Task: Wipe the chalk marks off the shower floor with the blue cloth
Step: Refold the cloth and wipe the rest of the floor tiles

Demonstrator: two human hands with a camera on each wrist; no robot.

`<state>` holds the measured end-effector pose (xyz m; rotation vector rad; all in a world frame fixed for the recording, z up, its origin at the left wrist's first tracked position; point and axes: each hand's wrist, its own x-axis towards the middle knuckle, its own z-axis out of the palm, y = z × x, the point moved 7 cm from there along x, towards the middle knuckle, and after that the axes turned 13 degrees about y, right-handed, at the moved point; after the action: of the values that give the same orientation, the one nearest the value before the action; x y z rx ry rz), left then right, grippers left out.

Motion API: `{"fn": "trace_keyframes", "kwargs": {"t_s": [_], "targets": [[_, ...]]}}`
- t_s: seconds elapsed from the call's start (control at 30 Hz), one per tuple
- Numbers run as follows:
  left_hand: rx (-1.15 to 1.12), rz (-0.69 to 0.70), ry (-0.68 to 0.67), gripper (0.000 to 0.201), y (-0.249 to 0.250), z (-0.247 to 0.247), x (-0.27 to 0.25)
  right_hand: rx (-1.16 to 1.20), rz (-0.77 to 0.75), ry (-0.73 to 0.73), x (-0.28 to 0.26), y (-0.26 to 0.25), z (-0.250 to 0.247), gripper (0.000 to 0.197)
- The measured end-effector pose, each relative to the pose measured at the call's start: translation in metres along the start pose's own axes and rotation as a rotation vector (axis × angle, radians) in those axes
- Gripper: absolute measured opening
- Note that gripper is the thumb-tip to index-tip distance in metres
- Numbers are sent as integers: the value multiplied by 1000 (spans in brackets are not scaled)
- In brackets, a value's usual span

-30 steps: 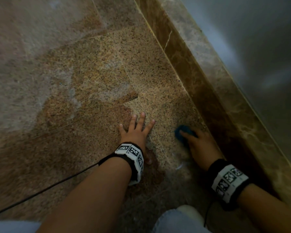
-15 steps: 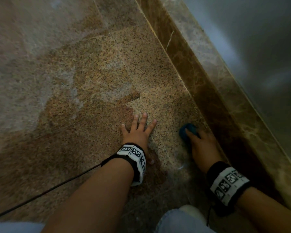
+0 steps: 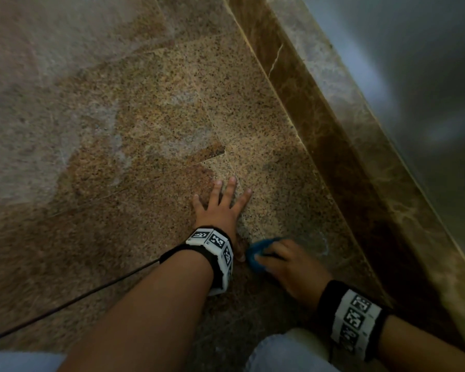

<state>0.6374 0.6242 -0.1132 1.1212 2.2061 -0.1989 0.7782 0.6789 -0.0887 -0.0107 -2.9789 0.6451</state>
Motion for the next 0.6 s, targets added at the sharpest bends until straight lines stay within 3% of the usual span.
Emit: {"fn": "trace_keyframes", "kwargs": {"t_s": [0.03,0.17,0.23,0.3,0.37,0.53,0.6], "targets": [[-1,2,8,137,0,0,0,11,26,13,3,8,-2,26],[-22,4,6,137,0,-1,1,-84,402,279,5,57,-24,22],[-41,5,-4,140,0,-1,1,-120,347,250,-3,37,-16,31],[-55,9,-4,141,1,-1,0,-48,144,119,-14,6,-6,26],[-65,9,-7,141,1,0,0,-23,82,57,-16,10,-10,34],[-63,8,-12,142,1,-2,0,-67,392,313,-16,53,-28,37],[-61,7,-10,141,1,-2,0,-110,323,286,-25,36,-21,37]]}}
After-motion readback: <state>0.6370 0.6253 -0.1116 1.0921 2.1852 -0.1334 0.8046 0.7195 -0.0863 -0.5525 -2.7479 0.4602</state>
